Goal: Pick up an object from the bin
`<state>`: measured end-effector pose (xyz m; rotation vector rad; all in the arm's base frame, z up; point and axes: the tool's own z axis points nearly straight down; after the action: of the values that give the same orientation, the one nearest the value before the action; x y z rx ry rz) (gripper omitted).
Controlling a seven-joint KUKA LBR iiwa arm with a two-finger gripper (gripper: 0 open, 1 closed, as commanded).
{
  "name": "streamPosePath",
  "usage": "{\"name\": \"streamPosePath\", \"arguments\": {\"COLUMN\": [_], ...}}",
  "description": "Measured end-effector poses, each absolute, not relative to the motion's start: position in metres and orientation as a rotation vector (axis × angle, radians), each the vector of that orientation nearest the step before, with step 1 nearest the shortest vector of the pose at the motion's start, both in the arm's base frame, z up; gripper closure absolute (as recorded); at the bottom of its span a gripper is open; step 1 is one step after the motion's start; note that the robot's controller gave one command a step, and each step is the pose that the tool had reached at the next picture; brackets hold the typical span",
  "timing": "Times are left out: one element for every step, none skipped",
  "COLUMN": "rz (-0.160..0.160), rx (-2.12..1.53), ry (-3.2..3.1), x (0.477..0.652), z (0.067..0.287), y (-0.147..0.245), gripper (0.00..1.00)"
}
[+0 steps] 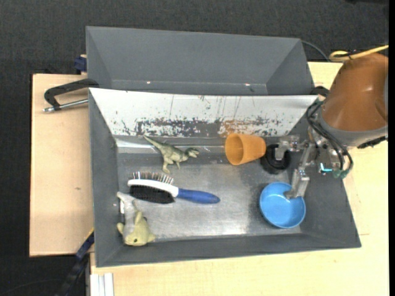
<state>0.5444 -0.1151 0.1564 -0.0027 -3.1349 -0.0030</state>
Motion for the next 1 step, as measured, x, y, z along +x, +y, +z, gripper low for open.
{"name": "streamPosePath", "arguments": {"rz": [-0.004], "rx": [0.063], "ry": [-3.133], "x": [0.4967], "z": [0.0660], "y": [-0.1335], "gripper": [0.00]}}
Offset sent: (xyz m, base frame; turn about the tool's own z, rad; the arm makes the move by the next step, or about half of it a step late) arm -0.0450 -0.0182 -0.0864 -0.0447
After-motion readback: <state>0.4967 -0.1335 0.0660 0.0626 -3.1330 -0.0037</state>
